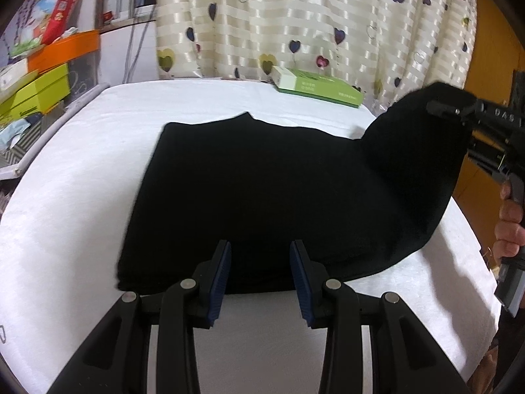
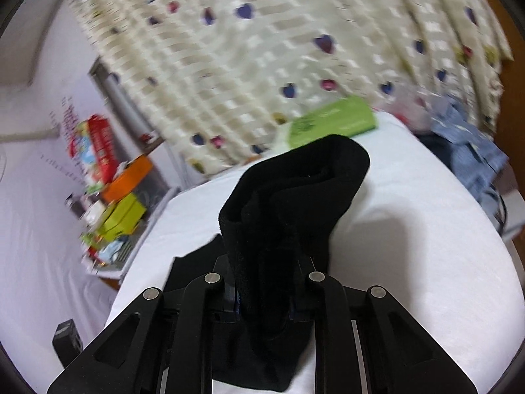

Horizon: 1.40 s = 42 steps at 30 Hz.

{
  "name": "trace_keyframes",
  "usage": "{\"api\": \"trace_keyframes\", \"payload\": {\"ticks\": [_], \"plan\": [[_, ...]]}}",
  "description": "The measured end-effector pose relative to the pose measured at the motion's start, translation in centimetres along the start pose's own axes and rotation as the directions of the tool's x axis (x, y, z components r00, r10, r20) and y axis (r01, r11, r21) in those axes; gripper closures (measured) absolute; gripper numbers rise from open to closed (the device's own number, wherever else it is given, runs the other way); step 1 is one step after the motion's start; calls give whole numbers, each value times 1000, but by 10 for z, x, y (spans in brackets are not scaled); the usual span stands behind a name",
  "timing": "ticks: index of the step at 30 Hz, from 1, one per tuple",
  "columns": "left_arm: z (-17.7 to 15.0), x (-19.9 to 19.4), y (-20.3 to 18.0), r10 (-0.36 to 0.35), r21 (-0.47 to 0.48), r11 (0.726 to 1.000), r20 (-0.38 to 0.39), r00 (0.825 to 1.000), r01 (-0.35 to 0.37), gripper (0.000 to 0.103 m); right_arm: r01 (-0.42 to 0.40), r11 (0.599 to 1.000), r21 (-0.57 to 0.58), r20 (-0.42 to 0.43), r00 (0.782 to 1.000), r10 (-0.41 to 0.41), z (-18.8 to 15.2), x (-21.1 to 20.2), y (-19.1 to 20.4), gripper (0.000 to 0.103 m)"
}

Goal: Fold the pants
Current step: 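Lift the pants end with the right gripper and fold it over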

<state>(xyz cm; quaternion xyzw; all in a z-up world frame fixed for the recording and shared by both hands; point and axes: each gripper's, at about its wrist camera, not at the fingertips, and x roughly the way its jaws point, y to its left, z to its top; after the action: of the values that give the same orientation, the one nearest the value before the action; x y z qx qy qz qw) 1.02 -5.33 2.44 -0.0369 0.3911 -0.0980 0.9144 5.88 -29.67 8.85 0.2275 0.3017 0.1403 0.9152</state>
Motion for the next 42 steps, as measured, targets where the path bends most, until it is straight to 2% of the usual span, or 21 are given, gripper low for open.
{"api": "trace_keyframes", "payload": {"ticks": [10,13,20,24,27,30,34,37,38,41,42], "plan": [[-5,-12,46,91,-90,992,24,996,-88,63,-105,983,-151,-74,993,95,-7,32,71,83],[-7,-17,58,115,-115,987,30,993,-111,63,-140,970,-201,-131,985,115,-19,51,97,83],[-15,-22,81,143,-166,977,24,990,-137,63,-185,934,-305,-264,959,104,-60,99,143,83],[-21,-26,92,153,-188,971,24,988,-146,63,-200,920,-337,-343,936,78,-85,125,153,82],[-23,-29,99,163,-205,967,24,986,-154,63,-211,921,-329,-405,912,64,-102,140,152,69],[-24,-32,106,173,-220,962,26,984,-164,63,-259,906,-334,-402,909,112,-107,133,155,55],[-24,-36,113,180,-237,957,32,983,-167,63,-316,886,-339,-433,889,151,-110,120,160,54],[-22,-41,115,181,-240,957,45,982,-165,63,-423,867,-264,-497,830,253,-113,109,153,54],[-20,-42,115,180,-241,957,51,982,-163,63,-429,864,-264,-501,826,257,-115,107,154,54],[-15,-46,113,173,-238,959,65,983,-153,63,-418,864,-281,-462,848,260,-110,88,142,54],[-13,-47,112,168,-235,961,71,983,-147,63,-392,879,-271,-413,872,262,-103,78,132,56]]}}
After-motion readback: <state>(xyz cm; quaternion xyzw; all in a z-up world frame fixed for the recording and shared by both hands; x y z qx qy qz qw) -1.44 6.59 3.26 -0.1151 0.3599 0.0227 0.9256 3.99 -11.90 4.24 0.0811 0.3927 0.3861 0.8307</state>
